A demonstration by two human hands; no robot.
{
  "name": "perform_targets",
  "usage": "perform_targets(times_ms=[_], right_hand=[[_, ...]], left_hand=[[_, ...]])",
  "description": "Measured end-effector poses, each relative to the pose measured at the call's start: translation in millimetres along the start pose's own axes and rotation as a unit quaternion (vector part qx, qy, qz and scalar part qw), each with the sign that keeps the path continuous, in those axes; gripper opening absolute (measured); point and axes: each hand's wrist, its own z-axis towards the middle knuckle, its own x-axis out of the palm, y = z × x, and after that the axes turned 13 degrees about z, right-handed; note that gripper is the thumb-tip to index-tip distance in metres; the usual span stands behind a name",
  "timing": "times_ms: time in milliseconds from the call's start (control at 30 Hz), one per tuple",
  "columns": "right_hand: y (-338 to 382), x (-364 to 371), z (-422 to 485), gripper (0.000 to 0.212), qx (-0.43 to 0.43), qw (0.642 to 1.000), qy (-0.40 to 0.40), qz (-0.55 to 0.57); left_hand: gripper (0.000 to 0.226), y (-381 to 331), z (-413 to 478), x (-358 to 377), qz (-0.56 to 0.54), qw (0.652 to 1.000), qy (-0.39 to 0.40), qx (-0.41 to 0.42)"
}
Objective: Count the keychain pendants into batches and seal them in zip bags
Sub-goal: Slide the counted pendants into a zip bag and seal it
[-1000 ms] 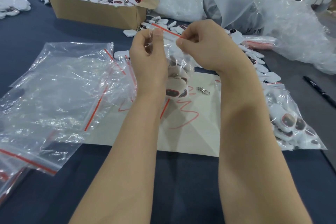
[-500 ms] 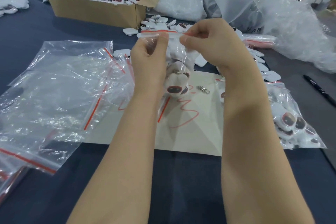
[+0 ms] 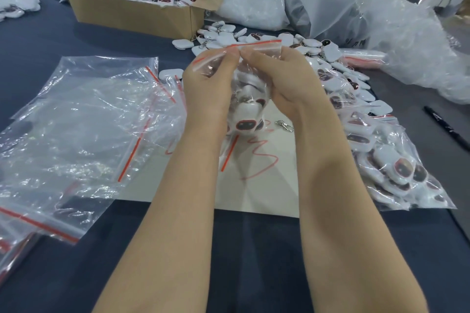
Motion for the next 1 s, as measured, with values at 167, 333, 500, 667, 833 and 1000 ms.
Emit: perform_targets(times_ms=[167, 333, 500, 667, 833, 1000], right_hand=[[-12.6, 6.8, 2.0, 0.019, -0.026, 0.996, -0.051, 0.071], [-18.0, 8.4, 3.3, 0.015, -0.012, 0.987, -0.129, 0.098], [-23.3, 9.9, 4.9, 0.025, -0.042, 0.978, -0.161, 0.124], [-25.1, 9.4, 6.7, 0.023, -0.044, 0.965, -0.175, 0.188], [-28.0, 8.5, 9.2, 0.027, -0.046, 0.958, -0.204, 0.194], [-28.5, 7.3, 10.2, 0.027, -0.044, 0.952, -0.216, 0.215]], left_hand=[[0.003, 0.6, 1.2, 2.2, -0.015, 1.0, -0.006, -0.014], [0.027, 4.4, -0.5, 3.4, -0.028, 0.997, -0.038, -0.055], [0.028, 7.0, 0.8, 5.2, -0.078, 0.992, -0.062, -0.074], [0.029, 9.5, 3.3, 5.3, -0.118, 0.985, -0.08, -0.098], [0.021, 9.0, 3.3, 3.1, -0.157, 0.976, -0.085, -0.121], [0.02, 6.9, 5.3, 1.1, -0.209, 0.962, -0.083, -0.156]])
